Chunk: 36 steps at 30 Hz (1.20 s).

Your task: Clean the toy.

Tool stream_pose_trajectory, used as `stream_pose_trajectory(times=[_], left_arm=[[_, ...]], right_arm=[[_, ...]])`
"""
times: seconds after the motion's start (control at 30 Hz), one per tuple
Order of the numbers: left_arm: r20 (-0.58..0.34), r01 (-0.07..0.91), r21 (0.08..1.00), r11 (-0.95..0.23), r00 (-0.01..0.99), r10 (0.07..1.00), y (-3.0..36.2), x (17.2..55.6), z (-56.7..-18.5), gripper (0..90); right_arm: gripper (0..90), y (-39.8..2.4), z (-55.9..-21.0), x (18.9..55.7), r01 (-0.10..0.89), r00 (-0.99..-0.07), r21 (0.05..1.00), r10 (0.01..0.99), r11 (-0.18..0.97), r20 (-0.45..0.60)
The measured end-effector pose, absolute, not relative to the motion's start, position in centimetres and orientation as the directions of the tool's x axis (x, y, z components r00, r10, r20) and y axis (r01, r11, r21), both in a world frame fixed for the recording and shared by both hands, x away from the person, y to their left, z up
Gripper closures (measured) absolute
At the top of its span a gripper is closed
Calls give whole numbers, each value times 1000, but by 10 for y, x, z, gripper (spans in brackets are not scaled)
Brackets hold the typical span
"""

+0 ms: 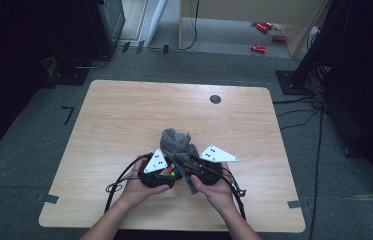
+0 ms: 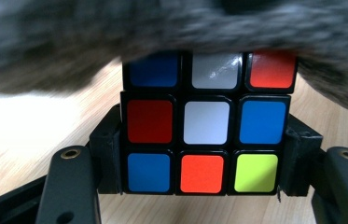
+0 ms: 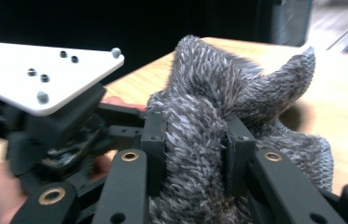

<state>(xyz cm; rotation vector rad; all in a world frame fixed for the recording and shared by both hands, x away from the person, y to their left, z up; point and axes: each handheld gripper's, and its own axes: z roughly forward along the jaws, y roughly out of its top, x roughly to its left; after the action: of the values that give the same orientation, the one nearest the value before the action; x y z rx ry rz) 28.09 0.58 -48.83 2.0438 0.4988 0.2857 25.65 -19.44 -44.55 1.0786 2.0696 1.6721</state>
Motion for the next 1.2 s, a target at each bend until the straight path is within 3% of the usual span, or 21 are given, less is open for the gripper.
stream_pose_trajectory(times=[0.07,0.23,0.7,1.1,1.2], left_arm=[[13,221,865,-451,888,460,5,281,-488,347],[1,236,863,-447,884,468,9,283,-488,347],[53,199,858,-473,882,469,5,279,-481,348],[90,152,873,-463,884,459,4,279,-483,348],[87,161,866,-473,884,460,5,282,-484,348]], right_arm=[[683,-195,-446,258,357,-678,932,706,70,206],[685,-204,-456,262,411,-615,912,740,5,273],[685,-206,-448,264,432,-604,902,742,-3,291],[685,-204,-442,264,404,-611,913,758,52,227],[686,-206,-448,266,424,-600,905,754,17,267]])
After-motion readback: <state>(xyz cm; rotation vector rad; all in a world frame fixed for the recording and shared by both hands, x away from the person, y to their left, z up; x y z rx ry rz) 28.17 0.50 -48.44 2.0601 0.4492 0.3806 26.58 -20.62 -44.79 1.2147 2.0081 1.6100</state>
